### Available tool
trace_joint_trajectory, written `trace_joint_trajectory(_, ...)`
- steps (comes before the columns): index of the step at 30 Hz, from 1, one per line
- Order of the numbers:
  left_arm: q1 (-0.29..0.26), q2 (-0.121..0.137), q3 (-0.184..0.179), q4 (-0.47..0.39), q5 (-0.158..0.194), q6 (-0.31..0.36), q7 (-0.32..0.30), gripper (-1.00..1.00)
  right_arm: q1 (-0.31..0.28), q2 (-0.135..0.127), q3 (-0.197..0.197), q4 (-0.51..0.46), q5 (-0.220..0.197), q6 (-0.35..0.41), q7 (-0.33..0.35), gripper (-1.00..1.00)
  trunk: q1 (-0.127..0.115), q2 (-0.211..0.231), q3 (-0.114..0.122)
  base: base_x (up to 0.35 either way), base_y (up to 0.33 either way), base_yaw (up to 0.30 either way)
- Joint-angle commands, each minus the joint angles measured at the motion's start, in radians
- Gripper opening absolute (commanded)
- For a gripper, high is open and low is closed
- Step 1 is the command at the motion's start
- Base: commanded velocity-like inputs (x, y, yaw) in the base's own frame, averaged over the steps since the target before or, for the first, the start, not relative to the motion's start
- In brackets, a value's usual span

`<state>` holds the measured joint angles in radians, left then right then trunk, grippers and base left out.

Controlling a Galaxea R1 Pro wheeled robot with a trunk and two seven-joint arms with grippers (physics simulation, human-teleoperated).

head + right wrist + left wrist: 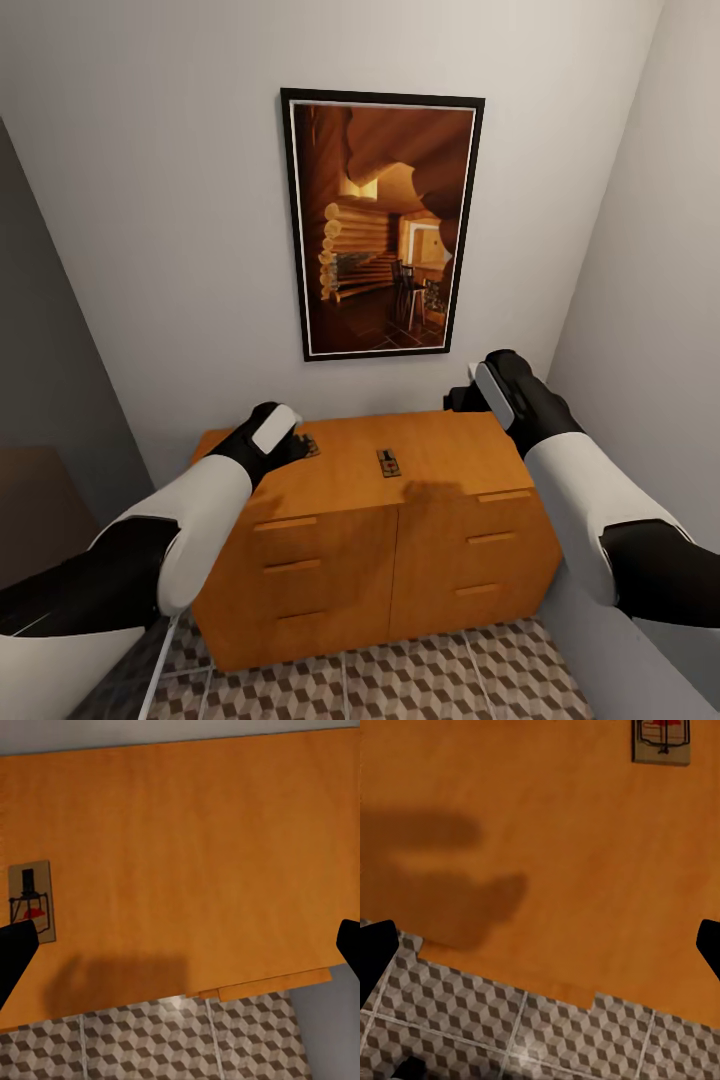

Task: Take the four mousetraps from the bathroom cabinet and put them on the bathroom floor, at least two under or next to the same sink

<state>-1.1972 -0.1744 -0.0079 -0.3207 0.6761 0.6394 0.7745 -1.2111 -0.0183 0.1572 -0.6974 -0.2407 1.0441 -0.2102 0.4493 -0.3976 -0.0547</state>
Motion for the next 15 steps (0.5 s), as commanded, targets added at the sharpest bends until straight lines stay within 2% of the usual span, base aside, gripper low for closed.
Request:
trace_joint_trajectory(1,0.0,0.0,-0.007,-0.002,0.005,0.004,0.006,1.0,-0.001,-0.002,0.005,-0.001,-0.011,0.003,-0.009,1.0,0.001,-0.002,-0.002,0.0,0.0,0.0)
trace_joint_trajectory(4,-0.001,0.0,-0.039,-0.002,0.005,0.006,0.005,1.0,-0.001,-0.002,0.005,-0.003,-0.011,0.003,-0.009,1.0,0.001,-0.002,-0.002,0.0,0.0,0.0)
trace_joint_trajectory(5,-0.001,0.0,-0.07,-0.001,0.005,0.007,0.004,1.0,-0.001,-0.003,0.005,-0.005,-0.011,0.003,-0.009,1.0,0.001,-0.002,-0.002,0.0,0.0,0.0)
trace_joint_trajectory(9,0.0,0.0,-0.129,-0.002,0.006,0.009,0.001,1.0,-0.001,-0.003,0.006,-0.013,-0.011,0.003,-0.009,1.0,0.001,-0.002,-0.002,0.032,-0.03,0.0)
trace_joint_trajectory(12,0.0,0.0,-0.159,-0.002,0.007,0.01,-0.002,1.0,-0.001,-0.003,0.009,-0.018,-0.012,0.003,-0.008,1.0,0.001,-0.002,-0.002,0.111,-0.124,0.0)
trace_joint_trajectory(15,0.0,0.0,-0.169,-0.002,0.009,0.012,-0.003,1.0,0.0,-0.002,0.011,-0.019,-0.012,0.003,-0.008,1.0,0.001,-0.002,-0.002,0.183,-0.18,0.0)
